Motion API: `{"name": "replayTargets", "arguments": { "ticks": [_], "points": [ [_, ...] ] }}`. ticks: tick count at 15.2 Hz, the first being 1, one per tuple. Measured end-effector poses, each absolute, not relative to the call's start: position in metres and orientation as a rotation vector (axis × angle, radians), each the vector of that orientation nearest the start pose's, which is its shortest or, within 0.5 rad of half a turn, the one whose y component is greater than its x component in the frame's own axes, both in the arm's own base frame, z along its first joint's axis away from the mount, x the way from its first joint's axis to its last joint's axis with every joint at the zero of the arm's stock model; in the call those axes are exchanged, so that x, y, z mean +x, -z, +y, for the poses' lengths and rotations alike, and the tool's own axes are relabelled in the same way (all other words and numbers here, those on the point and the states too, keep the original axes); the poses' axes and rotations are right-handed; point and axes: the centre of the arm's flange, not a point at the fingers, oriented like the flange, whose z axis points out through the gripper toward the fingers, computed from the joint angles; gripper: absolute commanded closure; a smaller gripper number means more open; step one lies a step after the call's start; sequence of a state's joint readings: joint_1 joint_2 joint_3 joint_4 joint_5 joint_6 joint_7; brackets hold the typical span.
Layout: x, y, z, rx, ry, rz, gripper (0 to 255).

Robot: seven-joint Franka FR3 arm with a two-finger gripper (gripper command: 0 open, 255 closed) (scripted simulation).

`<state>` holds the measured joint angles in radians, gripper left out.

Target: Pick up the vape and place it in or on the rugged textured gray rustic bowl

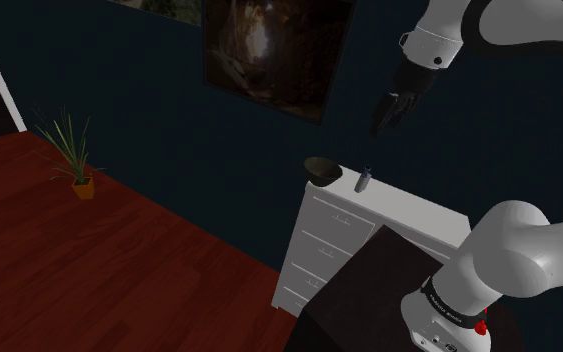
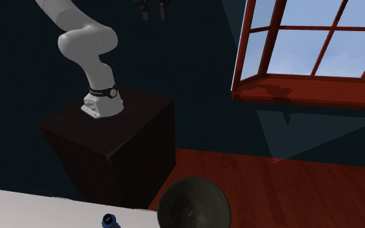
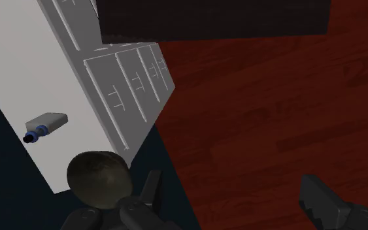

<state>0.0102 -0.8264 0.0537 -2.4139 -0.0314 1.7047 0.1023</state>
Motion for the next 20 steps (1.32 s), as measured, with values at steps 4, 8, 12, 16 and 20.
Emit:
{"name": "replayTargets", "arguments": {
  "ticks": [4,8,12,16,20],
  "points": [
    [0.315,-0.573,-0.003,-3.189,0.186,0.077,0],
    [0.328,-0.546,-0.051,-3.176,0.172,0.068,0],
    [0.338,-0.518,-0.093,-3.161,0.159,0.057,0],
    [0.354,-0.49,-0.135,-3.147,0.144,0.047,0],
    [0.368,-0.462,-0.181,-3.132,0.131,0.037,0]
  ]
}}
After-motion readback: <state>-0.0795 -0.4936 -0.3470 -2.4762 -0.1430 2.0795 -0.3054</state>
